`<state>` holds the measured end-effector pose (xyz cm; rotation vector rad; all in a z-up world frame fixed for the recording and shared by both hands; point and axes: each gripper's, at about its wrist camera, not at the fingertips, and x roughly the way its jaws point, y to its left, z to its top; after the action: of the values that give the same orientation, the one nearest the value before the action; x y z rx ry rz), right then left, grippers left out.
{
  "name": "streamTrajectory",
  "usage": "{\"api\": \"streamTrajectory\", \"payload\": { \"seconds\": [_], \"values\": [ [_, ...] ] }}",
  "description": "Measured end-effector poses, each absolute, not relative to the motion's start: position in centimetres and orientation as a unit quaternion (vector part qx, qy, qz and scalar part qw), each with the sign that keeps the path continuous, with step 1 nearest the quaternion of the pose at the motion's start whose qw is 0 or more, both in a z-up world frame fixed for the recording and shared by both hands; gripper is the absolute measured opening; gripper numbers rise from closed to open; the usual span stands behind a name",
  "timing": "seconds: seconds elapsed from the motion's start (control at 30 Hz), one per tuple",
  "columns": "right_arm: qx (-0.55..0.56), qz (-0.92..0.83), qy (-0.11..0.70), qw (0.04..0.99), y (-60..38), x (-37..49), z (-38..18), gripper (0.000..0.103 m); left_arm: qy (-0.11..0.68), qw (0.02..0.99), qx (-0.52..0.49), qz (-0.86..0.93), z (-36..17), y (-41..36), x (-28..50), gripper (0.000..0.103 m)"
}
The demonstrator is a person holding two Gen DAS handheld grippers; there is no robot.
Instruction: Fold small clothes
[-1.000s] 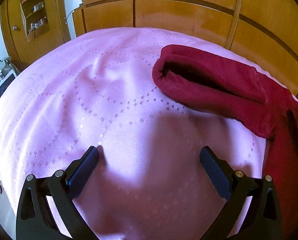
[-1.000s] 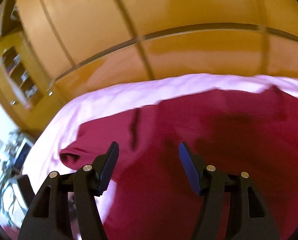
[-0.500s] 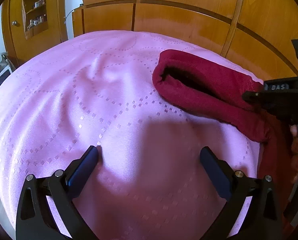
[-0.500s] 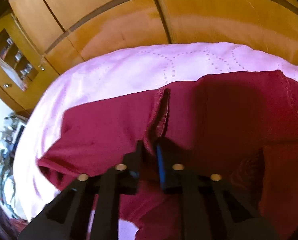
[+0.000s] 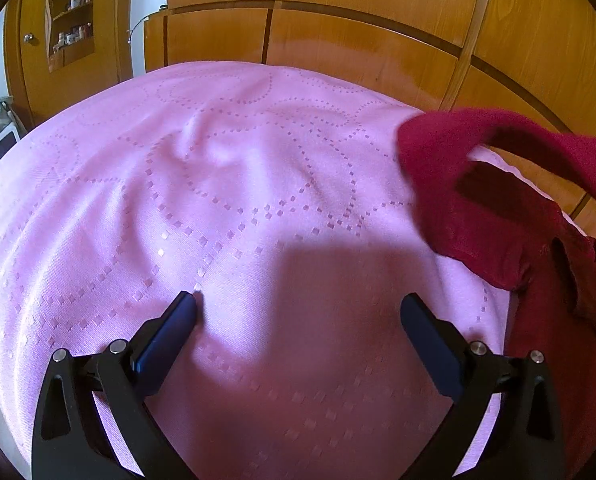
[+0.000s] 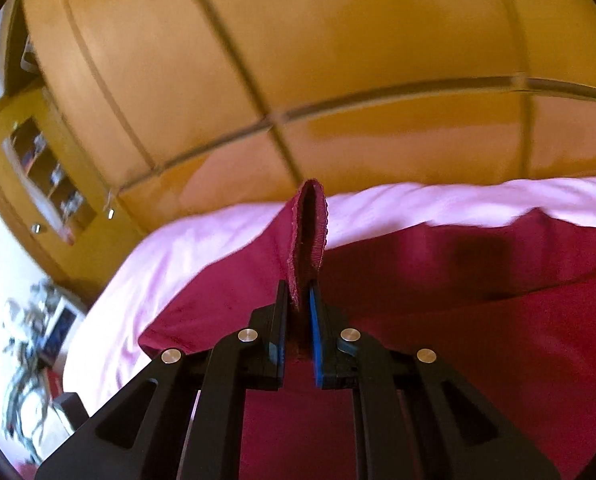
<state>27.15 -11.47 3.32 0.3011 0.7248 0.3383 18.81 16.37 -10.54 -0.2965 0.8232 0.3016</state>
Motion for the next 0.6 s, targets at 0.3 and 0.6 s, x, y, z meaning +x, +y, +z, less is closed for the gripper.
{"api": "streamTrajectory", "payload": {
  "seconds": [0.3,0.6],
  "values": [
    [0.168,0.062,0.331,0.926,-23.8,24.0,3.4,0.006,0.419,0.884,-0.146,0.15,-9.0,16.3,19.3,0.101],
    [0.231,0.097,0.378,0.891,-26.1,23.4,-1.7,0.051,0.392,0.885,-0.212,0.134,-6.0,14.2,19.0,0.101]
  ]
}}
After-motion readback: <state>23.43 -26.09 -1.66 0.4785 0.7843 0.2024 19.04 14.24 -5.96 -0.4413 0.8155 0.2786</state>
